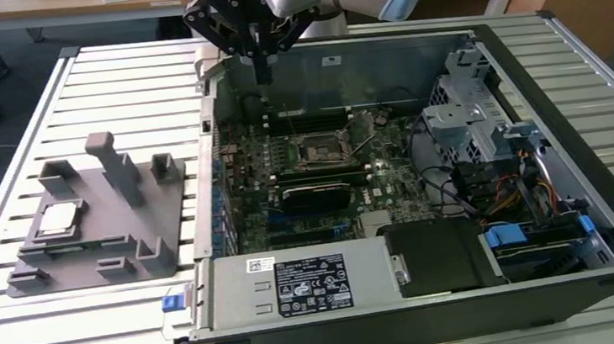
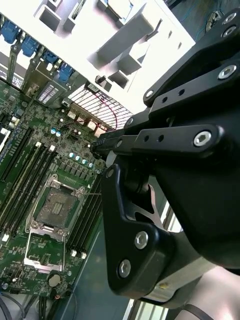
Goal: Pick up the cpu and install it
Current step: 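Reach for the cpu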
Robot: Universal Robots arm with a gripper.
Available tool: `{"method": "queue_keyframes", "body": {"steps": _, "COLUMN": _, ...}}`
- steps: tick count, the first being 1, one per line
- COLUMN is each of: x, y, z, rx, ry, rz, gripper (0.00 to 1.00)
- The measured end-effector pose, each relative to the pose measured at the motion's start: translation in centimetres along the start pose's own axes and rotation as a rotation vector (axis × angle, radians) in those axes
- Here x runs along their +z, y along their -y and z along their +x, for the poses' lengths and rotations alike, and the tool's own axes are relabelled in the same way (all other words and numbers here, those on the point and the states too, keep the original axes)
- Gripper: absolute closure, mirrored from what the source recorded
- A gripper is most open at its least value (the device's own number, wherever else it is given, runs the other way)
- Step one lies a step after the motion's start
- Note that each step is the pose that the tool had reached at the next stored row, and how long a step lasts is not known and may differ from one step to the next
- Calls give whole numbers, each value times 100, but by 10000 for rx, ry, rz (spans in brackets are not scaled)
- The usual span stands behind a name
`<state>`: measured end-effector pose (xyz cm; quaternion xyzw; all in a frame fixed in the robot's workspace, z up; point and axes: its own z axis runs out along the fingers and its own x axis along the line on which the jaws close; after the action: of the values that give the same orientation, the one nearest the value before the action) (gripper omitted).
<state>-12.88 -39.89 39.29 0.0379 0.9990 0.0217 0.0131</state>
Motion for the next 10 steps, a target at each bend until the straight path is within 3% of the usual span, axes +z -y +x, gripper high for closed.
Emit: {"method": "queue_keyframes", "body": {"steps": 10, "x": 1, "y": 2, "z": 20, "rx": 0, "ry": 0, "rz": 0, "gripper": 89}}
